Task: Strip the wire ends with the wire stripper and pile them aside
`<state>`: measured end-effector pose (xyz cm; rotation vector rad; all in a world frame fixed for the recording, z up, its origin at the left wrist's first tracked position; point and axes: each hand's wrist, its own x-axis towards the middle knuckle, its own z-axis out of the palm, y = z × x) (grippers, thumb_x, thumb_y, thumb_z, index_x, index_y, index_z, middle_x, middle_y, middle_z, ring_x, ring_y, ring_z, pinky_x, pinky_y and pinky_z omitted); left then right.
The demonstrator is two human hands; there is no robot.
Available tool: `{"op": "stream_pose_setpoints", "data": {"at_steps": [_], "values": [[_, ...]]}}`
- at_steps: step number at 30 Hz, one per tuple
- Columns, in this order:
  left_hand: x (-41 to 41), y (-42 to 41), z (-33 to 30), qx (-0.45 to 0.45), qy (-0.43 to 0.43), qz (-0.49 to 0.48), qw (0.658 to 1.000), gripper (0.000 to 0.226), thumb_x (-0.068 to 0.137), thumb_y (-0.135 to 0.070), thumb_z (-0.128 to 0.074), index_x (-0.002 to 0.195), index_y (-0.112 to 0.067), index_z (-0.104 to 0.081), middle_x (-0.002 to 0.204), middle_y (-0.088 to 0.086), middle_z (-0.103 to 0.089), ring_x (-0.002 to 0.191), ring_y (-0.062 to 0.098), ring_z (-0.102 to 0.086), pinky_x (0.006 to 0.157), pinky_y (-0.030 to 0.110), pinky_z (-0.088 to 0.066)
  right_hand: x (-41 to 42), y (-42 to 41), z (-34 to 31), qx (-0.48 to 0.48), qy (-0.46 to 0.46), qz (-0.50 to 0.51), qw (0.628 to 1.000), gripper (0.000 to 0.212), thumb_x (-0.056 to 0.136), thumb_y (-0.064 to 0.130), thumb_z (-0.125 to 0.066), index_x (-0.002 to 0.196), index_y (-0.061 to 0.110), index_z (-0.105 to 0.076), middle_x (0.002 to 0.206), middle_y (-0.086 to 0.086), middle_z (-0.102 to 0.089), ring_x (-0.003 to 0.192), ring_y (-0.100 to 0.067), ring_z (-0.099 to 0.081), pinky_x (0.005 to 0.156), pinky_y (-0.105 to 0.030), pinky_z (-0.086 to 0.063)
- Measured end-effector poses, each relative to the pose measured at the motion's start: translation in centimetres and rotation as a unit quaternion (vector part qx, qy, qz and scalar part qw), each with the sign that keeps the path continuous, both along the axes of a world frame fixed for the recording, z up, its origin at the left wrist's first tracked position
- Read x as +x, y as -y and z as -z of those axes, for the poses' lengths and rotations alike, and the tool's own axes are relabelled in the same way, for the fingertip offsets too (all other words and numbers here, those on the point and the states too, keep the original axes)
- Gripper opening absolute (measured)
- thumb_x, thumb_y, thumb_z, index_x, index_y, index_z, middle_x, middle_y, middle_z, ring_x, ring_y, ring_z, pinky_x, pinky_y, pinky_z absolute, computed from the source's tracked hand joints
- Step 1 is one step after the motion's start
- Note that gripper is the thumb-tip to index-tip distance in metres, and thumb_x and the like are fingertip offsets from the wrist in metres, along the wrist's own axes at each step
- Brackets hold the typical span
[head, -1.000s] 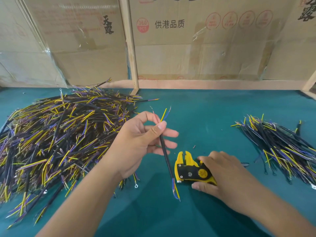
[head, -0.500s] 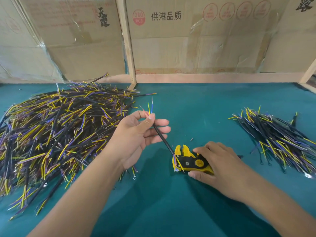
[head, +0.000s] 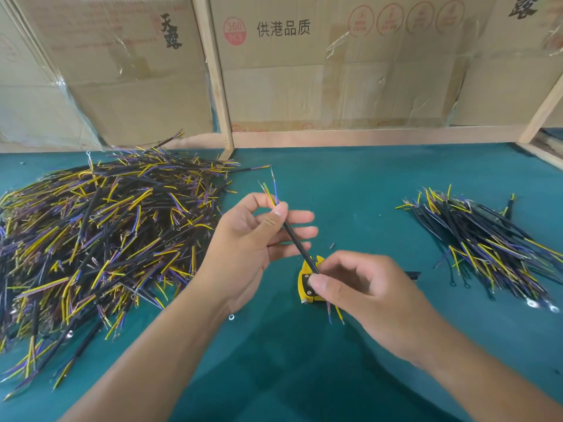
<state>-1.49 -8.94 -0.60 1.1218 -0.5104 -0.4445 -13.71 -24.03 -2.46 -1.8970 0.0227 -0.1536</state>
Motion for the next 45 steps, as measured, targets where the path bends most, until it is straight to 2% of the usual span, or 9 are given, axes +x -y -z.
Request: {"op": "stream_pose_setpoints", "data": {"at_steps": [4,9,13,16,21,30,37,42,45], "values": [[-0.5,0.5,0.3,0.006,0.006,-0.008,1.0,0.02,0.09,-0.024,-0.06,0.096,-0.012,-0.045,0.1,0.021,-0.074,0.085,0.031,-0.075,0.065,0.03,-0.059,0.1,0.3,-0.1,0.093,-0.045,-0.013,0.995,0.025,0.083,0.038,-0.066,0.083,0.013,-0.074,0.072,0.005,-0.069,0.066,-0.01,-0.06,0.063,-0.02,-0.046],[-0.6,0.6,0.6,0.019,0.015,0.008,1.0,0.022,0.09,-0.028,-0.06,0.1,-0.011,-0.049,0.106,0.02,-0.074,0.092,0.032,-0.074,0.067,0.029,-0.059,0.2,1.2,0.1,0.141,-0.065,-0.027,0.987,0.02,0.097,0.023,-0.065,0.086,0.011,-0.077,0.074,0.0,-0.067,0.069,-0.014,-0.056,0.06,-0.024,-0.044],[-0.8,0.8,0.9,0.047,0.032,0.033,0.998,0.025,0.091,-0.025,-0.061,0.11,-0.008,-0.055,0.108,0.015,-0.074,0.094,0.026,-0.073,0.07,0.031,-0.059,0.4,2.9,-0.3,0.009,-0.033,0.049,0.998,0.022,0.099,0.024,-0.06,0.086,0.027,-0.077,0.069,0.008,-0.067,0.063,-0.007,-0.059,0.059,-0.017,-0.046],[-1.0,1.0,1.0,0.063,0.057,0.03,0.996,0.028,0.091,-0.025,-0.06,0.115,-0.01,-0.062,0.106,0.012,-0.075,0.091,0.02,-0.072,0.068,0.031,-0.06,0.4,4.1,-0.3,-0.136,-0.037,0.025,0.99,0.017,0.1,0.033,-0.059,0.093,0.041,-0.072,0.079,0.009,-0.073,0.072,-0.009,-0.066,0.074,-0.032,-0.053],[-1.1,1.0,1.0,0.07,0.089,-0.002,0.994,0.02,0.09,-0.025,-0.063,0.103,-0.011,-0.067,0.1,0.012,-0.076,0.081,0.02,-0.071,0.063,0.03,-0.059,0.6,4.4,0.0,-0.136,-0.017,0.009,0.991,0.009,0.095,0.043,-0.06,0.098,0.038,-0.067,0.085,0.01,-0.074,0.079,-0.011,-0.068,0.081,-0.039,-0.055],[-1.2,1.1,1.3,0.074,0.104,0.008,0.992,0.022,0.093,-0.023,-0.061,0.109,-0.009,-0.067,0.109,0.01,-0.075,0.085,0.02,-0.071,0.066,0.032,-0.059,0.4,6.0,-0.8,-0.229,0.05,0.088,0.968,0.013,0.092,0.026,-0.072,0.082,0.032,-0.066,0.076,0.02,-0.069,0.075,-0.006,-0.064,0.069,-0.024,-0.049],[-0.9,0.9,0.8,0.035,0.085,-0.019,0.996,0.011,0.094,-0.023,-0.062,0.094,-0.02,-0.073,0.107,0.013,-0.074,0.085,0.021,-0.069,0.062,0.029,-0.056,0.2,7.8,-1.6,-0.285,0.04,0.087,0.954,0.014,0.09,0.028,-0.073,0.08,0.035,-0.065,0.08,0.024,-0.067,0.079,-0.004,-0.062,0.071,-0.018,-0.045],[0.0,0.7,1.3,0.084,0.04,-0.108,0.99,0.011,0.098,-0.016,-0.059,0.101,-0.014,-0.07,0.104,0.006,-0.076,0.088,0.022,-0.072,0.063,0.028,-0.057,0.0,11.8,-1.6,-0.377,-0.001,0.202,0.904,0.015,0.088,0.03,-0.071,0.075,0.03,-0.063,0.065,0.017,-0.065,0.062,-0.005,-0.058,0.054,-0.02,-0.039],[0.5,0.5,1.6,0.127,0.006,-0.119,0.985,0.012,0.101,-0.01,-0.055,0.103,-0.01,-0.067,0.1,0.005,-0.077,0.083,0.021,-0.072,0.058,0.027,-0.056,-0.4,15.2,-0.8,-0.411,-0.099,0.312,0.851,0.023,0.09,0.027,-0.072,0.069,0.024,-0.062,0.066,0.009,-0.067,0.066,-0.018,-0.06,0.061,-0.031,-0.045]]}}
